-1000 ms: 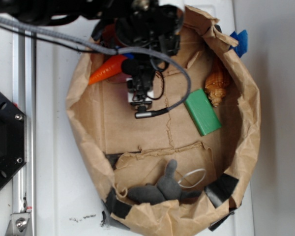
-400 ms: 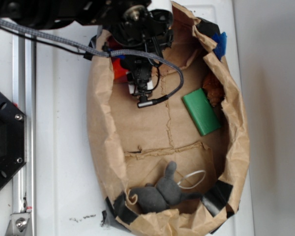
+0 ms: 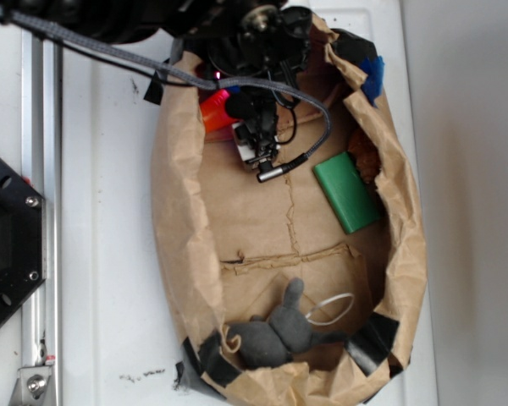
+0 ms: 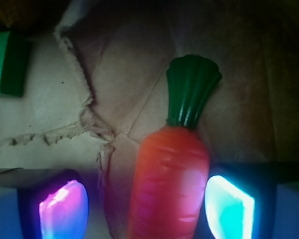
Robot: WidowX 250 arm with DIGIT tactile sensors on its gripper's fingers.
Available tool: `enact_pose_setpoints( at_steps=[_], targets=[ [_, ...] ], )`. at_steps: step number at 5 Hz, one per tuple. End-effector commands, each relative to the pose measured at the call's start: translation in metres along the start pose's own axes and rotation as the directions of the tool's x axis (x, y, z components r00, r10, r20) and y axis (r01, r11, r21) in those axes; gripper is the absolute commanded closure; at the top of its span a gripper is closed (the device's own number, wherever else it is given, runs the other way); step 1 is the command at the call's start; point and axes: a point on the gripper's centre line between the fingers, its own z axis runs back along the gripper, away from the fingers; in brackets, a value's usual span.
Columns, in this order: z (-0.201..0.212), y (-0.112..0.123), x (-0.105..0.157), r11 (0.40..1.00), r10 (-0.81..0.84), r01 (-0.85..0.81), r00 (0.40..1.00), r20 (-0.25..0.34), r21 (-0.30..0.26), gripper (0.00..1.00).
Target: Grab the carrot.
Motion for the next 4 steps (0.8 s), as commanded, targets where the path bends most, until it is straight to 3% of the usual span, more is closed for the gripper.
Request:
enact_pose_setpoints(
  at_steps=[1, 2, 3, 4],
  targets=[
    [-0.0042, -0.0063, 0.0031, 1.0, -0.008, 0.009, 0.999, -0.036, 0.015, 0.0],
    [-0.011, -0.0113, 0.0039, 0.998, -0.061, 0.061, 0.998, -0.035, 0.025, 0.0],
    [-0.0102, -0.0128, 0.0024, 0.997, -0.065, 0.066, 0.998, -0.02, 0.035, 1.0],
    [-0.0075, -0.0114, 0.0008, 0.997, -0.069, 0.069, 0.998, -0.01, 0.031, 1.0]
  ],
)
